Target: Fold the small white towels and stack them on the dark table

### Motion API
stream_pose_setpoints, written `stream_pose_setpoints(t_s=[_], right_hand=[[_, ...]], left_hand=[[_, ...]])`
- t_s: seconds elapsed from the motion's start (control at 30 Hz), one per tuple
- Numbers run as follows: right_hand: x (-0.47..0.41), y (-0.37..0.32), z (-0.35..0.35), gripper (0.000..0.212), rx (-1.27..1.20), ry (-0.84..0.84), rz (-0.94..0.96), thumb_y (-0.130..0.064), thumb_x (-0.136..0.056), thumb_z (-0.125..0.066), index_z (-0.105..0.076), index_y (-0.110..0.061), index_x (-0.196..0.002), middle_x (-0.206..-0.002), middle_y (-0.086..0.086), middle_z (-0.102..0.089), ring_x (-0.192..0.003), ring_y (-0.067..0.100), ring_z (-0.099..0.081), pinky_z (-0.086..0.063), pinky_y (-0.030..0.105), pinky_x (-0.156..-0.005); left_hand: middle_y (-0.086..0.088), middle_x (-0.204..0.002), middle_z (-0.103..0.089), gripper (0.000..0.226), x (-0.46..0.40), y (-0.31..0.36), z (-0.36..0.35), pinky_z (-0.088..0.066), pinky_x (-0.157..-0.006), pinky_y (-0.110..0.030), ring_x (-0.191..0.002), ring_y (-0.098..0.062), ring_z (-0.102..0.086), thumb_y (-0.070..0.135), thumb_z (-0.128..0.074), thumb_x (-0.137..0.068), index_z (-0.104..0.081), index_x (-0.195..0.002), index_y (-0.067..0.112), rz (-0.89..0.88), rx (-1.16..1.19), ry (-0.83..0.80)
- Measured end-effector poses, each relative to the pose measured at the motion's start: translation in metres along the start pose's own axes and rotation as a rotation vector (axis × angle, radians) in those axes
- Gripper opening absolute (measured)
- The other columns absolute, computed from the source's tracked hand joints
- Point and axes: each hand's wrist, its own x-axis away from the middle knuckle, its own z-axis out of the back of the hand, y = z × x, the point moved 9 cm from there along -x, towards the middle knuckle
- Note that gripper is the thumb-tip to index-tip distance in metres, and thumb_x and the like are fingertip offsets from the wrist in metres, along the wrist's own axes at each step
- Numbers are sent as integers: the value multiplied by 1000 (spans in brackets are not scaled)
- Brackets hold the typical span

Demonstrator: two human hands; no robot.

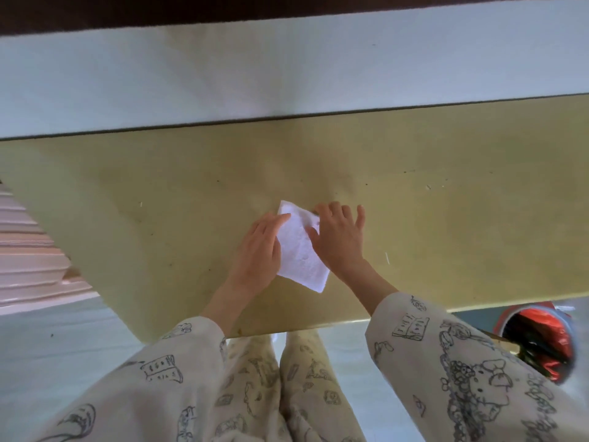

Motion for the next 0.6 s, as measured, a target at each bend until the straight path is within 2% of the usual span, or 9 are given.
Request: stream_pose_setpoints(t_s=[0.1, 0.17, 0.23, 0.3, 0.37, 0.5, 0.6], right_hand=[[-8, 3, -7, 34, -59, -181, -74, -39, -91, -48, -48, -17, -117, -115, 0, -54, -115, 23, -45, -17, 50, -108], [-12, 0, -9, 28, -36, -278, -91, -38, -89, -49, -51, -18, -108, -108, -1, -57, -114, 23, -46, -24, 46, -102], [-12, -6, -12, 17, 8, -352, -56, -33, -88, -49, -52, -19, -97, -99, 0, -54, -113, 24, -45, -28, 39, -90], [-4, -17, -9, 18, 5, -373, -4, -30, -88, -50, -54, -17, -99, -105, 3, -53, -116, 25, -42, -30, 35, -84], [6, -33, -1, 25, -5, -351, 82, -28, -88, -50, -55, -12, -106, -114, 7, -50, -116, 27, -40, -33, 35, -85], [35, -91, 30, 27, 35, -304, 318, -27, -88, -51, -54, -11, -109, -113, 6, -53, -109, 25, -45, -36, 33, -84], [69, -142, 47, 25, -25, -362, 415, -25, -88, -53, -54, -11, -109, -108, 6, -59, -98, 23, -54, -36, 29, -74]], left_hand=[[-3, -124, -56, 44, 19, -10, 15, -36, -101, -31, -117, -18, -47, -3, -34, -86, -53, -124, 11, 139, 105, 73], [2, -124, -53, 44, 33, -18, 24, -35, -93, -23, -113, -14, -46, -2, -35, -89, -51, -125, 16, 275, 153, 114], [7, -125, -46, 44, 47, -21, 32, -33, -85, -20, -106, -6, -45, 2, -35, -92, -45, -130, 21, 373, 208, 173], [7, -128, -41, 45, 62, -24, 42, -34, -83, -21, -103, -1, -42, 5, -36, -93, -40, -133, 23, 425, 242, 236], [4, -130, -41, 45, 75, -29, 50, -35, -84, -23, -101, -1, -42, 5, -37, -92, -39, -134, 22, 466, 263, 257], [-8, -129, -49, 41, 113, -40, 90, -43, -92, -33, -110, -19, -52, 3, -40, -92, -44, -131, 12, 471, 278, 343], [-6, -124, -54, 36, 159, -49, 130, -47, -91, -36, -105, -17, -55, 3, -41, -93, -49, -127, 13, 449, 279, 417]])
